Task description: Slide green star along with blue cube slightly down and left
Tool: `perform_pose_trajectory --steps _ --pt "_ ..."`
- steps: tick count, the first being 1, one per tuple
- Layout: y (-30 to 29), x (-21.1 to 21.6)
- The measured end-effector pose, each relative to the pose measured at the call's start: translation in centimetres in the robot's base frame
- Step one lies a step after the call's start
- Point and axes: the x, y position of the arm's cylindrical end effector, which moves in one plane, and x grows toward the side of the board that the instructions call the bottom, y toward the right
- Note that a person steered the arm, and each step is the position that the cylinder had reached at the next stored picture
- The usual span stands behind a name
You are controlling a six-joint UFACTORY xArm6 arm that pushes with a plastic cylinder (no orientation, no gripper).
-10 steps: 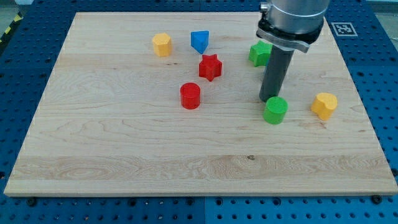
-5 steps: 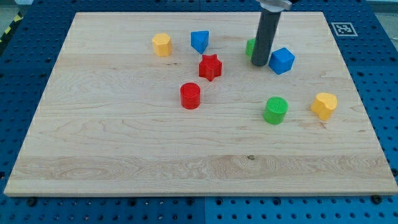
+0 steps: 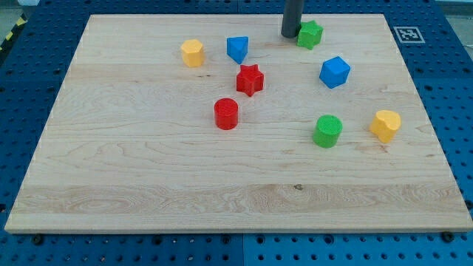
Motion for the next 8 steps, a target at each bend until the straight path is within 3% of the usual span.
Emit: perform_pose_trajectory --steps 3,8 --pt "3.2 -0.6" --pt "2.8 5.3"
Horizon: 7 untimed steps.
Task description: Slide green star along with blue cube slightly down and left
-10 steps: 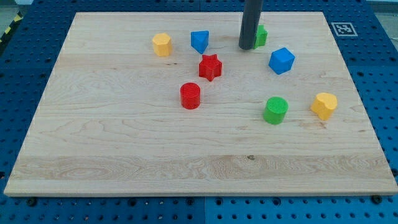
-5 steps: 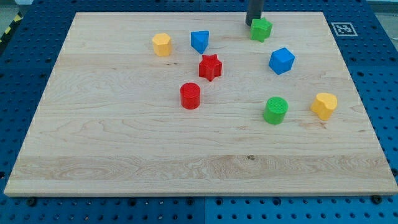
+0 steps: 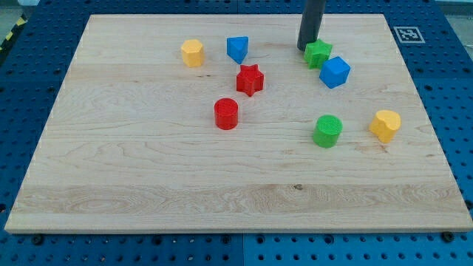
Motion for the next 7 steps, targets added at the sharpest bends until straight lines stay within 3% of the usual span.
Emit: perform_pose_trajectory --steps 4,7 --pt "5.8 1.9" --pt "7.9 8.8"
